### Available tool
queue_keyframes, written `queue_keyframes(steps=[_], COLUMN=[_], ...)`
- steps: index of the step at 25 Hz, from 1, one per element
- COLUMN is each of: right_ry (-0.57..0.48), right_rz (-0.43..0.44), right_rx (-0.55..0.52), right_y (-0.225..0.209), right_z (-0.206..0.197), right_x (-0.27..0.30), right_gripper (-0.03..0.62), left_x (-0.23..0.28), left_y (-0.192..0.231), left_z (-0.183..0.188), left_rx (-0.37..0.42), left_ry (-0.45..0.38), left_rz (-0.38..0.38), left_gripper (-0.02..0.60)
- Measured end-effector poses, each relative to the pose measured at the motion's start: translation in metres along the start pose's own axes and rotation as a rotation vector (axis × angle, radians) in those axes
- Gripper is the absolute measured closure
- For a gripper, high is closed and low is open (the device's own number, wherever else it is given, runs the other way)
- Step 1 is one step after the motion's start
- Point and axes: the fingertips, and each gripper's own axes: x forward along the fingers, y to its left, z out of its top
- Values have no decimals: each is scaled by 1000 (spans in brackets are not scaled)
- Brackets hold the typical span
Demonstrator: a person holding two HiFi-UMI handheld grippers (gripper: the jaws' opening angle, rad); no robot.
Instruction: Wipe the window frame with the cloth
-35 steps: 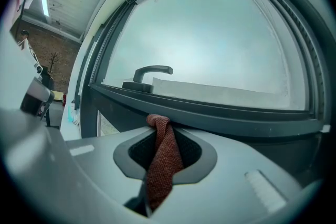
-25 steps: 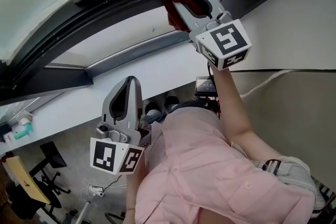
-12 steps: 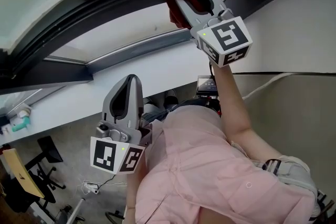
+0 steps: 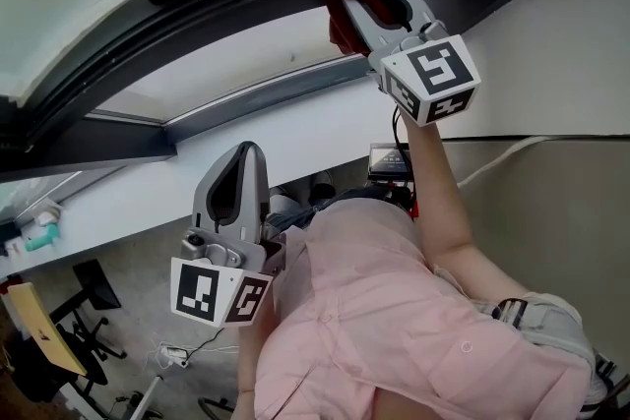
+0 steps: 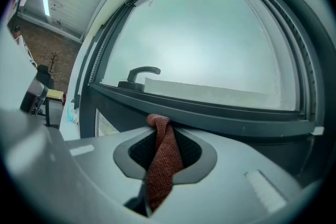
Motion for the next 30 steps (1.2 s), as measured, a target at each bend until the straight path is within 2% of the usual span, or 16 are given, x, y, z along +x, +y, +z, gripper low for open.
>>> queue_keyframes(steps=[10, 24, 30], right_ry=[9, 8, 9], right_rz=[-79, -143, -198], right_rx=[25, 58, 84], right_y=[-29, -58, -77], right_z=[-6, -13, -17], right_x=[-14, -28, -38], right_gripper=[533, 533, 533], left_x=[7, 8, 6], left_y=[-5, -7, -8], left_z=[1, 0, 0], left_rx=[-3, 0, -3], left_ry=[4, -2, -5], left_rz=[-24, -20, -16], left_gripper=[584, 584, 584])
